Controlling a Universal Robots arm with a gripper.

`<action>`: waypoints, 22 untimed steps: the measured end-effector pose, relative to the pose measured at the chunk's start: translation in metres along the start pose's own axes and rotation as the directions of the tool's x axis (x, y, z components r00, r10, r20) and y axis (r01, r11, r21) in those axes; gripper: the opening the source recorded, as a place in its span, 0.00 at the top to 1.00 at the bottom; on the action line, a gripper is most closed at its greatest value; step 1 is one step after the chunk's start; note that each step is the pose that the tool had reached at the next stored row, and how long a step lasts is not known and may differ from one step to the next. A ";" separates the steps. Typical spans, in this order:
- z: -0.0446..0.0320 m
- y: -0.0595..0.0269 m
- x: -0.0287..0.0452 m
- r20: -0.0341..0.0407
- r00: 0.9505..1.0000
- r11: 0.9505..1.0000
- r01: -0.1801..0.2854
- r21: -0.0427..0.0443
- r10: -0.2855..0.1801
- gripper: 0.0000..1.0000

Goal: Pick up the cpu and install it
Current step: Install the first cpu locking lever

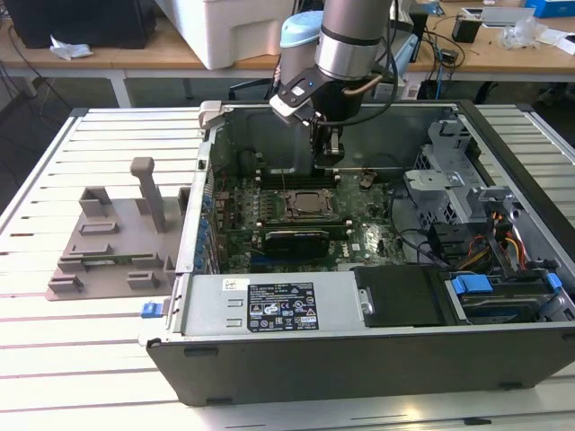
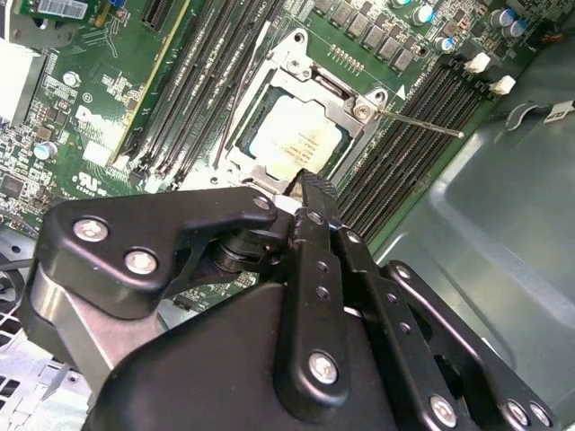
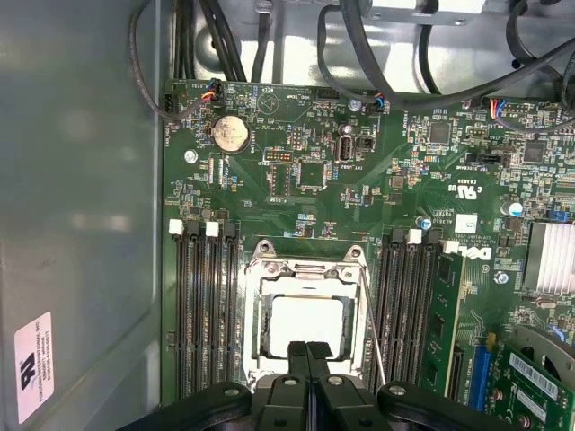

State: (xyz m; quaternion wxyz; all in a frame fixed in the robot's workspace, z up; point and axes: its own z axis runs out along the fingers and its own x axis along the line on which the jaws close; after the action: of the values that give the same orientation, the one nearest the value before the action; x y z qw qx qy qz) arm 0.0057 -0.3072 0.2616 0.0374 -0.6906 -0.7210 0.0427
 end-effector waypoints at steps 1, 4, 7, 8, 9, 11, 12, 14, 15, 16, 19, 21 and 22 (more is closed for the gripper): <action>0.0000 0.0000 0.0000 0.000 1.000 1.000 0.000 0.000 0.000 0.89; 0.0000 0.0000 0.0000 0.006 0.999 0.999 0.054 0.000 -0.054 0.89; -0.0001 0.0000 0.0000 0.012 0.994 0.994 0.108 0.000 -0.108 0.89; 0.0000 0.0000 0.0000 0.014 0.992 0.993 0.122 0.000 -0.122 0.89; 0.0000 0.0000 0.0000 0.017 0.989 0.989 0.147 0.001 -0.147 0.89; 0.0000 0.0000 0.0000 0.020 0.984 0.984 0.178 0.001 -0.178 0.89; -0.0001 0.0000 0.0000 0.021 0.982 0.982 0.186 0.001 -0.186 0.89; 0.0000 0.0000 0.0000 0.023 0.977 0.977 0.214 0.001 -0.214 0.89; 0.0000 0.0001 0.0001 0.024 0.974 0.974 0.225 0.001 -0.225 0.89; 0.0000 0.0001 0.0001 0.025 0.973 0.973 0.231 0.001 -0.231 0.89; -0.0002 0.0012 0.0003 0.029 0.962 0.962 0.272 0.002 -0.272 0.89; -0.0001 0.0012 0.0003 0.033 0.951 0.952 0.306 0.003 -0.306 0.89; -0.0002 0.0012 0.0003 0.036 0.943 0.944 0.331 0.004 -0.330 0.89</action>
State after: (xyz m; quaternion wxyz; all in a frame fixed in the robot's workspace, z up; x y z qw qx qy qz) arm 0.0068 -0.3068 0.2617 0.0304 -0.5591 -0.8272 0.0477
